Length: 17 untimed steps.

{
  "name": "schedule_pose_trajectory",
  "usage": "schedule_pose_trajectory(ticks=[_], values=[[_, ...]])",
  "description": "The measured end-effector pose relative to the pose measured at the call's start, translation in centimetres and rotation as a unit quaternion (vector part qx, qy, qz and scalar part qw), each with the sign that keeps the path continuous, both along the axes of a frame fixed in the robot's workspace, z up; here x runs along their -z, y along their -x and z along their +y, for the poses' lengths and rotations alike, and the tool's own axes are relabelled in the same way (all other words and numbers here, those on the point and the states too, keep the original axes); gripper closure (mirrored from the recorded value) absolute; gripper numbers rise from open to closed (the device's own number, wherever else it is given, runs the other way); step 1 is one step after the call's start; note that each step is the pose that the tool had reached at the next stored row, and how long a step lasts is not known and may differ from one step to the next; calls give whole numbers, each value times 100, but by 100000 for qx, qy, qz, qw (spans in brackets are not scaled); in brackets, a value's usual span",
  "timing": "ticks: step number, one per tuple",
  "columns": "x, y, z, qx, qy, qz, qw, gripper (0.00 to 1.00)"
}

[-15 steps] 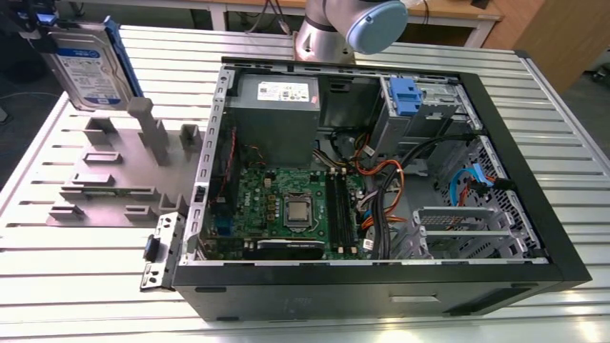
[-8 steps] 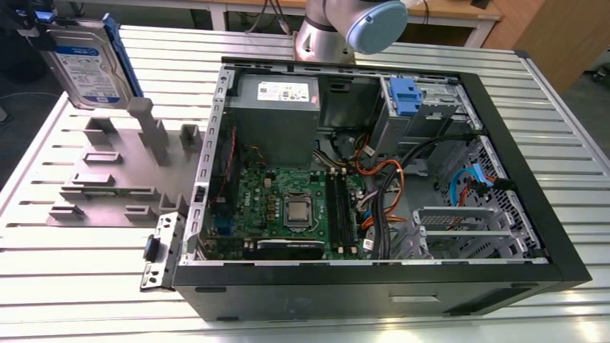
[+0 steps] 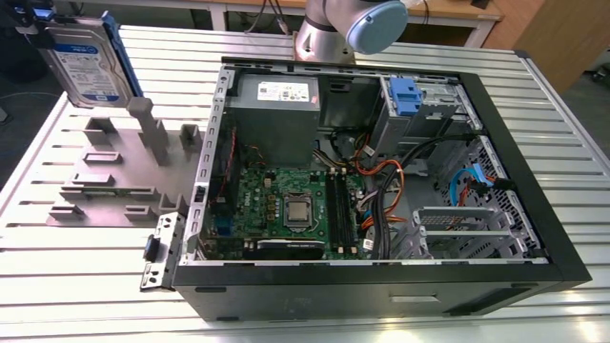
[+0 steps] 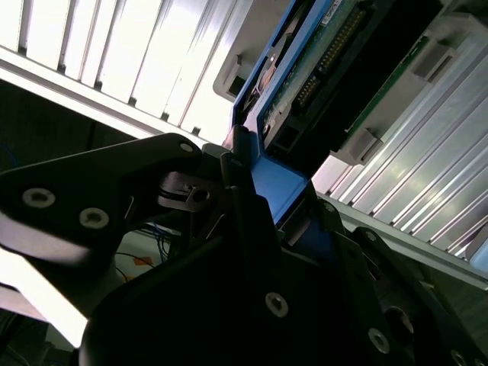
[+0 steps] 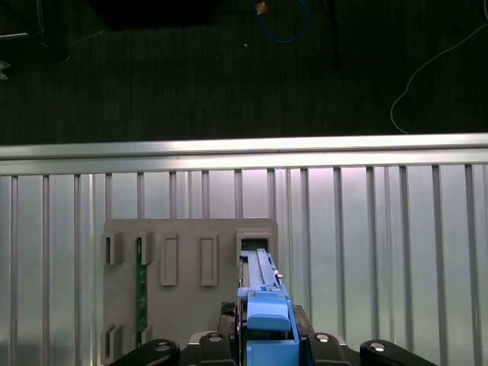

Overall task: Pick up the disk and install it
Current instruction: 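Pick up the disk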

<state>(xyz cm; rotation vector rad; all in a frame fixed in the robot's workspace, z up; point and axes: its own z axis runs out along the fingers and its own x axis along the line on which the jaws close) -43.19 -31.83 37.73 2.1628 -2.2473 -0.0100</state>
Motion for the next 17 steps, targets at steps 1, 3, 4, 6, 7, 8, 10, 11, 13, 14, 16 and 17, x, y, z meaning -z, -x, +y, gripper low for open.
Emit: schedule_pose_trajectory(ticks=[1,3,4,6,7,8,10,11,13,14,16,17], values=[[-1,0,0,3,-2,-5,100000,63],[-7,0,0,3,-3,-7,100000,63],[-7,0,0,-1,-3,-7,100000,63],[-8,0,0,2,-2,-2,100000,63],[-7,0,0,0,-2,-3,100000,63],[-7,0,0,1,0,-4,100000,63],[-8,0,0,1,-2,-3,100000,63],[-8,0,0,0,-2,-1,100000,63],[-11,0,0,2,0,1,100000,63],[-17,0,0,1,5,17,100000,63],[-43,0,0,2,1,2,100000,63],[-61,0,0,1,1,0,100000,63]])
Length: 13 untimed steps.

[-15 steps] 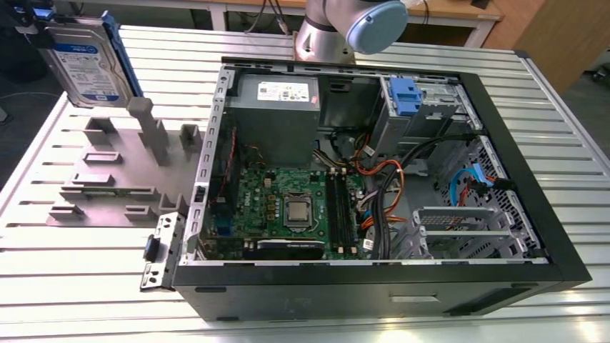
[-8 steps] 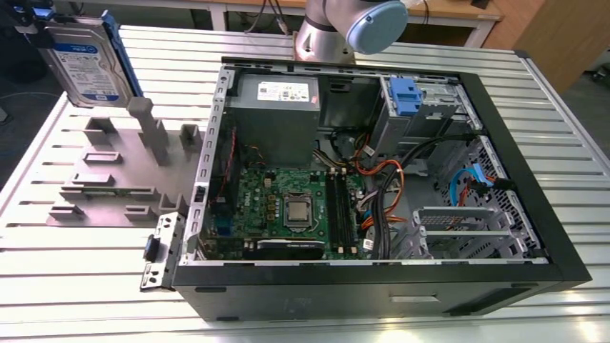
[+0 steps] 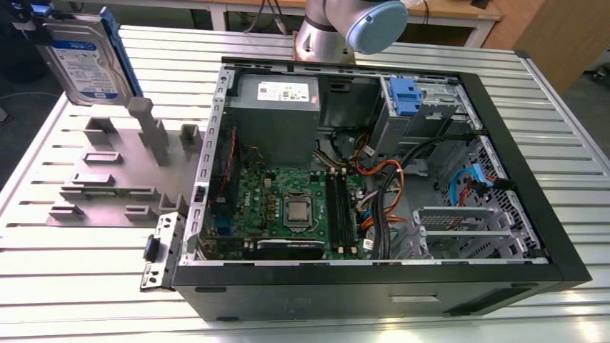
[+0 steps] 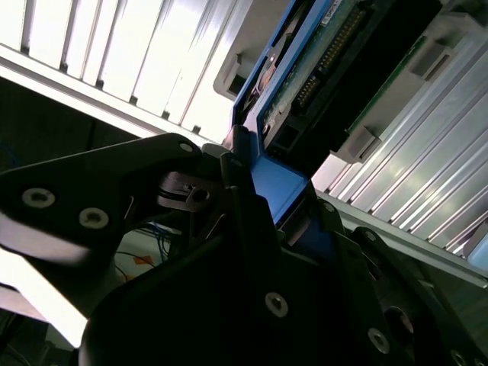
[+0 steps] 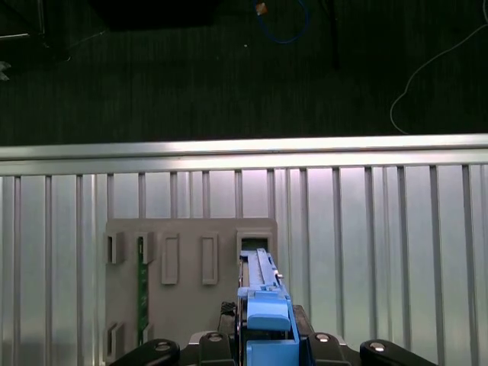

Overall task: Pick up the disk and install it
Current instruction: 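Pick up the disk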

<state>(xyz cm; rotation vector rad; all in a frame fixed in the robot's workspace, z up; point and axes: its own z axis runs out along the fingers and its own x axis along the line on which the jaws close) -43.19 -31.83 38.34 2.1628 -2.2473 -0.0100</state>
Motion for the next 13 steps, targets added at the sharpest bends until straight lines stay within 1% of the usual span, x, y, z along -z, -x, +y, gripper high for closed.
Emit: schedule_pose_trajectory(ticks=[4,7,13], values=[[-98,0,0,1,-6,-1,100000,63],[-144,0,0,-1,-1,-1,100000,63],[-159,0,0,0,-2,-3,100000,63]])
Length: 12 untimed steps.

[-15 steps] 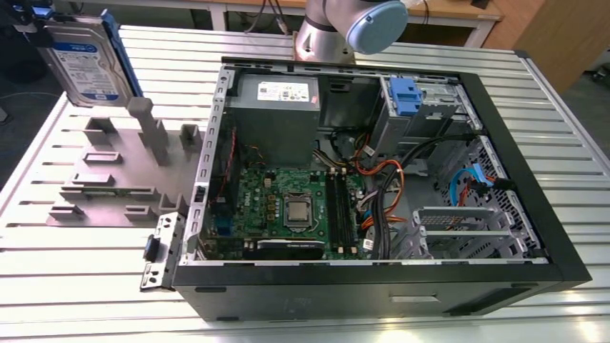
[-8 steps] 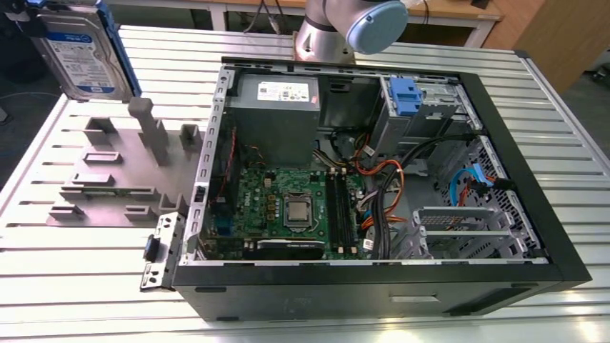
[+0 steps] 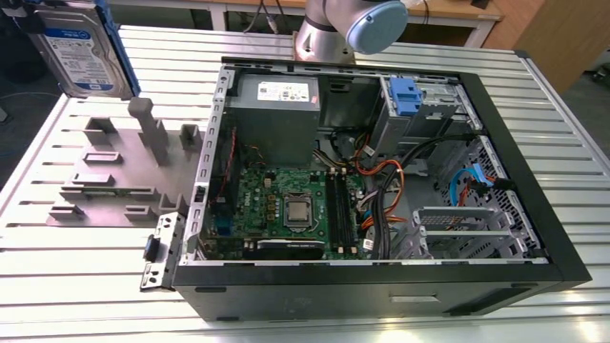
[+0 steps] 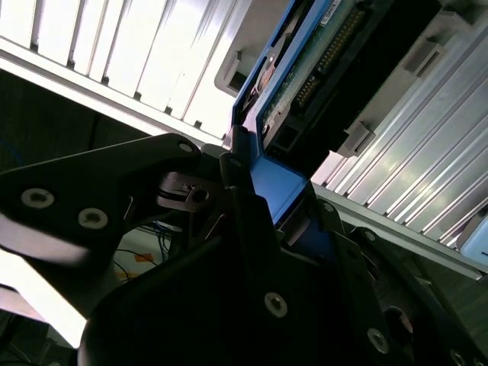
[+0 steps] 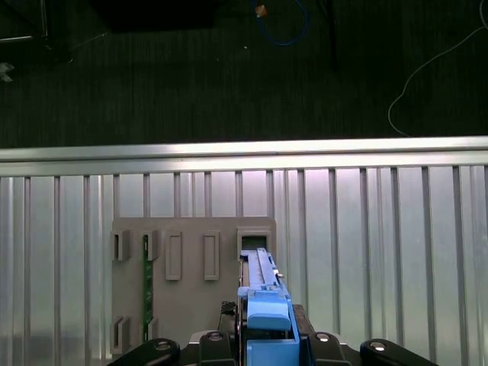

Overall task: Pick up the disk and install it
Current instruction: 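Pick up the disk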

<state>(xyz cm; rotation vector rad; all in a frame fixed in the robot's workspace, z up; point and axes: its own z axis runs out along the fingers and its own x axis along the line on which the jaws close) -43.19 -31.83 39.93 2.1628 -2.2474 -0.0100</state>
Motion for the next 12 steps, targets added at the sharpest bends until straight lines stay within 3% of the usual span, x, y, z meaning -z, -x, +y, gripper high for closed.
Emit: schedule_pose_trajectory(ticks=[5,12], values=[[-12,0,0,1,0,5,100000,63],[-83,0,0,0,0,1,100000,63]])
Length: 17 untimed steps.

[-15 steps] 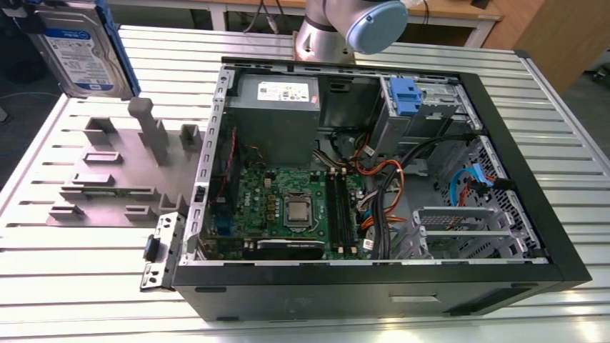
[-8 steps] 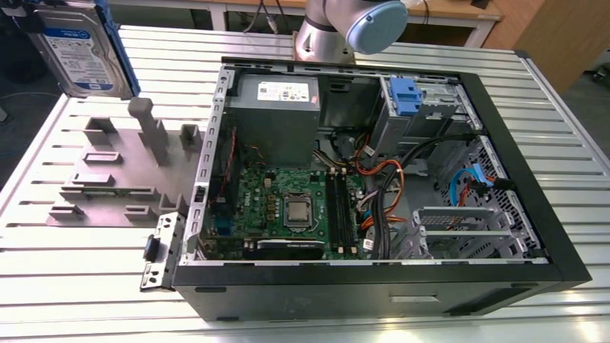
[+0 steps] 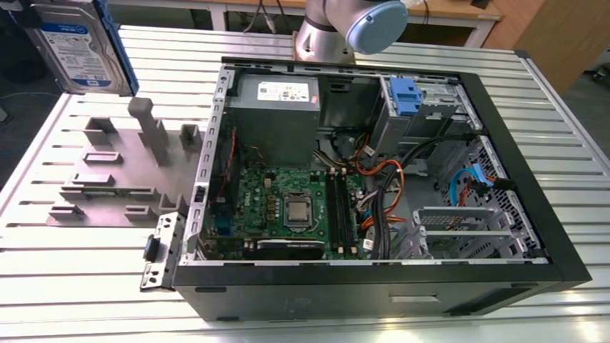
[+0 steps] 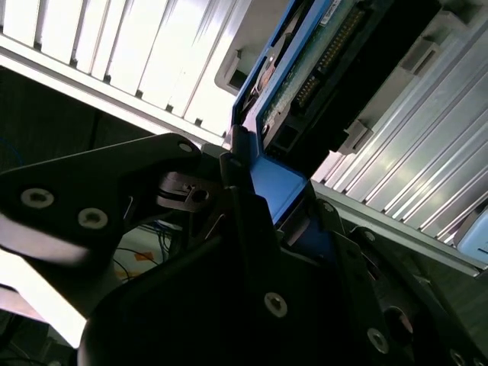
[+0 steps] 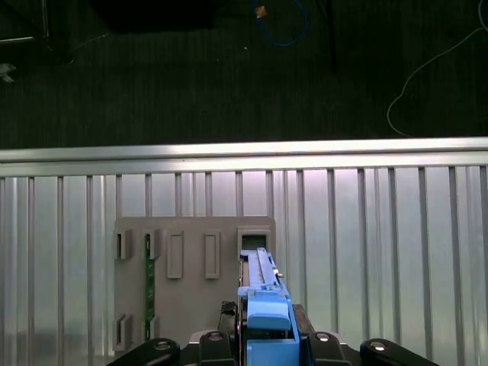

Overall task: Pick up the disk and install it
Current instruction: 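Pick up the disk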

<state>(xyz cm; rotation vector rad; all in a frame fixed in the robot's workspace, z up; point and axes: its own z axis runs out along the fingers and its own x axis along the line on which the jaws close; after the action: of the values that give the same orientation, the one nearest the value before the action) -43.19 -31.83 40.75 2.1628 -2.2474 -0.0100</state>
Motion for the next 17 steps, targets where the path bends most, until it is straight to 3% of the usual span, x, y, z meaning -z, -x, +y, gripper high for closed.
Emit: schedule_pose_trajectory(ticks=[8,17], values=[[-93,0,0,1,-4,-6,100000,63],[-152,0,0,1,0,0,100000,63]])
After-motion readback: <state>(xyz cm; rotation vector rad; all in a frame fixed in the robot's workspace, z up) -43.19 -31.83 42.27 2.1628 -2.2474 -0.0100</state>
